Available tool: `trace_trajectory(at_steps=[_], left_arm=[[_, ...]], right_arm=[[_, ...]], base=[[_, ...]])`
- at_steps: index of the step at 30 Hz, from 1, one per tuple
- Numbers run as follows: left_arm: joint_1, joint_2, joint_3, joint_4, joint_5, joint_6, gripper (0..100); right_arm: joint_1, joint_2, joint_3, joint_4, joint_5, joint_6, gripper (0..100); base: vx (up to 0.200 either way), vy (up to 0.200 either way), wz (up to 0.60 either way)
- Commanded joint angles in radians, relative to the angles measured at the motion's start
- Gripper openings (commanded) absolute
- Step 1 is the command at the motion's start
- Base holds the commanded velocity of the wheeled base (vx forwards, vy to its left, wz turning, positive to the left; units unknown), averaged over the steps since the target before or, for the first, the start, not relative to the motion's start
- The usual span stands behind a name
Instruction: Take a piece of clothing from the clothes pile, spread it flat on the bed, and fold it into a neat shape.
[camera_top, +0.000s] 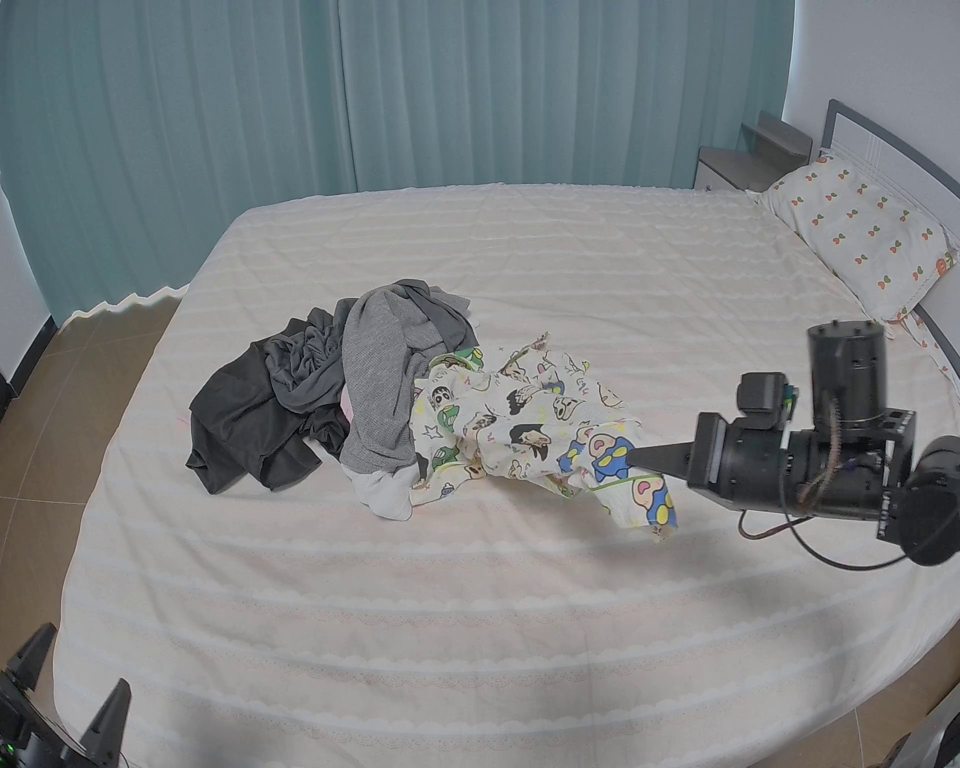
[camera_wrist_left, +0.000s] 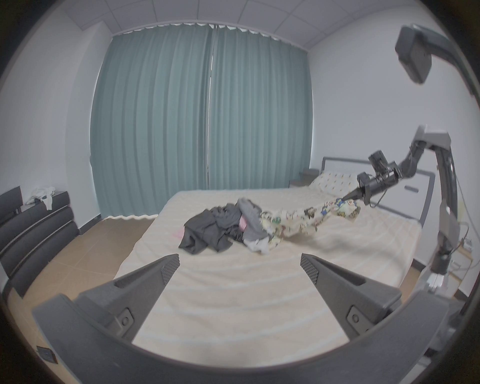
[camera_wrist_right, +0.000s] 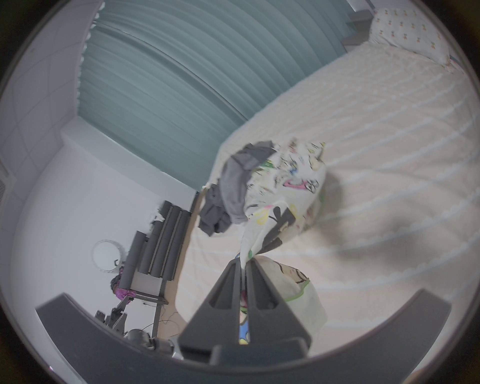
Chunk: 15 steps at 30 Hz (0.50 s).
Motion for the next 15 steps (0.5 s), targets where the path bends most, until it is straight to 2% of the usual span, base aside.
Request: trace_trajectory(at_steps=[1, 3, 5, 6, 7, 8, 10, 13, 15], left_arm=[[-0.016, 0.496, -0.292, -0.048, -0.237, 0.069, 100], [-0.022, 0.655, -0.292, -0.051, -0.307, 0.19, 100], [-0.054, 0.801, -0.301, -0.068, -0.324, 0.269, 100], [-0.063, 0.824, -0.303, -0.071, -0.324, 0.276, 100], [-0.14, 0.938, -0.303, -0.105, -0.323, 0.319, 100], [-0.161, 0.967, -0.303, -0.115, -0.323, 0.327, 100], [-0.262, 1.119, -0.304, -0.195, -0.321, 0.342, 100], [-0.335, 1.229, -0.304, -0.293, -0.307, 0.342, 100], [-0.405, 1.378, -0.301, -0.404, -0.248, 0.341, 100]], right_arm=[[0.139, -0.381, 0.121, -0.051, 0.039, -0.002, 0], [0.162, -0.396, 0.091, -0.051, 0.039, -0.014, 0], [0.175, -0.396, 0.055, -0.049, 0.039, -0.017, 0], [0.176, -0.396, 0.049, -0.049, 0.038, -0.017, 0], [0.184, -0.394, 0.026, -0.048, 0.039, -0.019, 0], [0.188, -0.394, 0.022, -0.048, 0.041, -0.019, 0], [0.205, -0.394, -0.005, -0.046, 0.041, -0.019, 0], [0.219, -0.39, -0.023, -0.046, 0.039, -0.019, 0], [0.239, -0.388, -0.035, -0.048, 0.039, -0.019, 0]], base=[[0.0, 0.0, 0.0], [0.0, 0.0, 0.0], [0.0, 0.0, 0.0], [0.0, 0.0, 0.0], [0.0, 0.0, 0.0], [0.0, 0.0, 0.0], [0.0, 0.0, 0.0], [0.0, 0.0, 0.0], [0.0, 0.0, 0.0]])
